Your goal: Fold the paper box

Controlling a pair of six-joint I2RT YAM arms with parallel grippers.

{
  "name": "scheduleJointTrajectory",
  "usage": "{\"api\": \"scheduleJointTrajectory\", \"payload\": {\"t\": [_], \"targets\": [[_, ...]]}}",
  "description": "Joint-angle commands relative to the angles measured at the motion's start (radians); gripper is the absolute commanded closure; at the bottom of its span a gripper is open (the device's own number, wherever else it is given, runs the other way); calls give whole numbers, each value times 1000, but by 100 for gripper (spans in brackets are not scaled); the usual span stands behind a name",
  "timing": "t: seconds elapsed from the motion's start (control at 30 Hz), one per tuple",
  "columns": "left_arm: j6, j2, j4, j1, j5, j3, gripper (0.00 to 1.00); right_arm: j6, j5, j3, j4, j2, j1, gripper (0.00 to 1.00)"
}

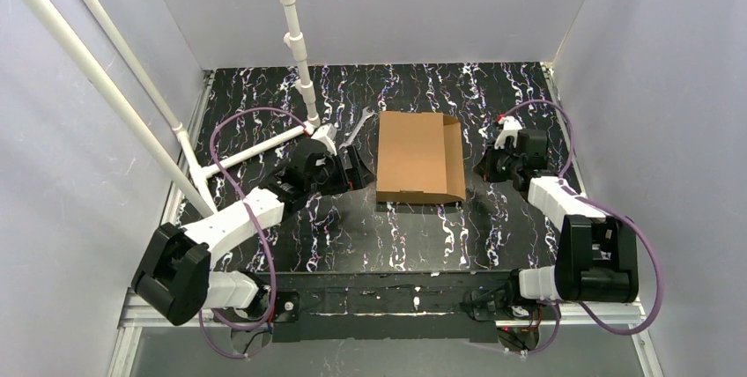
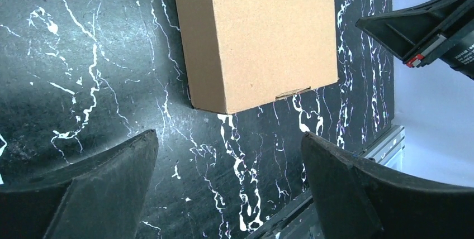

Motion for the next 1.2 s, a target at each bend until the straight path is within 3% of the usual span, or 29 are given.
{"api": "scheduleJointTrajectory", "payload": {"t": [0.0, 0.3, 0.57, 0.93, 1.07, 1.17], "targets": [[6, -36, -27, 14, -2, -44, 2, 125, -57, -5, 119, 31, -42, 97], [115, 99, 8, 14, 82, 42, 2, 131, -153, 20, 114, 165, -59, 99], [164, 326, -52, 14, 54, 206, 2, 164, -108, -8, 137, 169, -74, 98], [163, 438, -50, 14, 74, 311, 2, 180, -169, 56, 159, 324, -74, 99], [167, 473, -55, 14, 103, 333, 7, 200, -245, 80, 179, 383, -71, 99], [157, 490, -55, 14, 127, 328, 20, 212, -334, 86, 180, 419, -59, 99]]}}
